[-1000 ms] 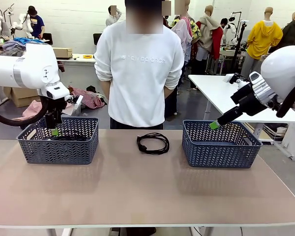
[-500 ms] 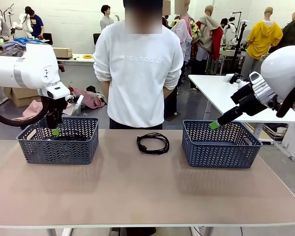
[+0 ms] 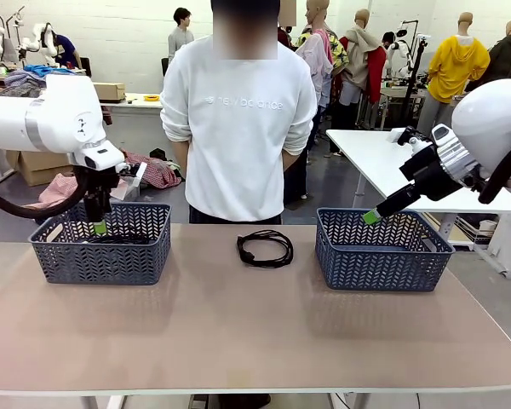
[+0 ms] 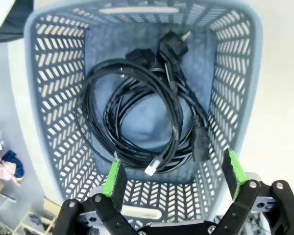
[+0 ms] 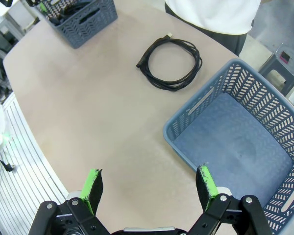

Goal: Organize the cables according to human instructions.
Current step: Pick up a bundle of cables and place it in the basket indicated by the human.

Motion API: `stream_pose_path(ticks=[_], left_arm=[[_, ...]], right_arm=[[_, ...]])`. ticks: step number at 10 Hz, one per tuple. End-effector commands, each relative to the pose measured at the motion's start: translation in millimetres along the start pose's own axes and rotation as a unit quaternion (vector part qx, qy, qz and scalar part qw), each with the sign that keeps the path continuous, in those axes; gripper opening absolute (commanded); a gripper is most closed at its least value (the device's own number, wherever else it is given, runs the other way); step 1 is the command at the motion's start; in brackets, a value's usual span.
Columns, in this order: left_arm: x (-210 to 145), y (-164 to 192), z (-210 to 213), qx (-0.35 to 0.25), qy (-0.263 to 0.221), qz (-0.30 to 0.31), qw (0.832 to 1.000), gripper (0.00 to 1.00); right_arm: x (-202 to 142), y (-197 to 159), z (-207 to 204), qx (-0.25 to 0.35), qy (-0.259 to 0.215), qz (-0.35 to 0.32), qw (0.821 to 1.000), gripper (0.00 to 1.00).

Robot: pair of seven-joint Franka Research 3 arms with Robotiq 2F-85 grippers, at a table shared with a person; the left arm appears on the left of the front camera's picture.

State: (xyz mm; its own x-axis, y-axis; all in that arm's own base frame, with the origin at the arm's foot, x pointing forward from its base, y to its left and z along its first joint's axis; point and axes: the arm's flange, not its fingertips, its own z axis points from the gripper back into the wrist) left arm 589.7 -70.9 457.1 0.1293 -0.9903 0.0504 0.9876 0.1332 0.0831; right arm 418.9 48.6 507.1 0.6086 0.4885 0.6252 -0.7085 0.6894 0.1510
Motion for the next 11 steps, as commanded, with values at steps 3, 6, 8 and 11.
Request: stream_pose_path(ticks=[3, 6, 8, 11], left_arm=[[31, -62, 39, 0.007, -0.068, 0.053, 0.996, 1.00], [48, -114, 54, 0.024, -0.101, 0.075, 0.992, 1.00], [59, -146, 56, 0.008, -0.155, 0.063, 0.986, 1.00], [76, -174, 52, 0.019, -0.195, 0.039, 0.980, 1.00]], right_arm=[[1, -2, 0, 0.008, -0.011, 0.001, 1.000, 1.00], [1, -2, 0, 0.008, -0.011, 0.001, 1.000, 1.00], [1, -2, 0, 0.008, -0.011, 0.001, 1.000, 1.00], [1, -2, 0, 0.008, -0.011, 0.001, 1.000, 1.00]])
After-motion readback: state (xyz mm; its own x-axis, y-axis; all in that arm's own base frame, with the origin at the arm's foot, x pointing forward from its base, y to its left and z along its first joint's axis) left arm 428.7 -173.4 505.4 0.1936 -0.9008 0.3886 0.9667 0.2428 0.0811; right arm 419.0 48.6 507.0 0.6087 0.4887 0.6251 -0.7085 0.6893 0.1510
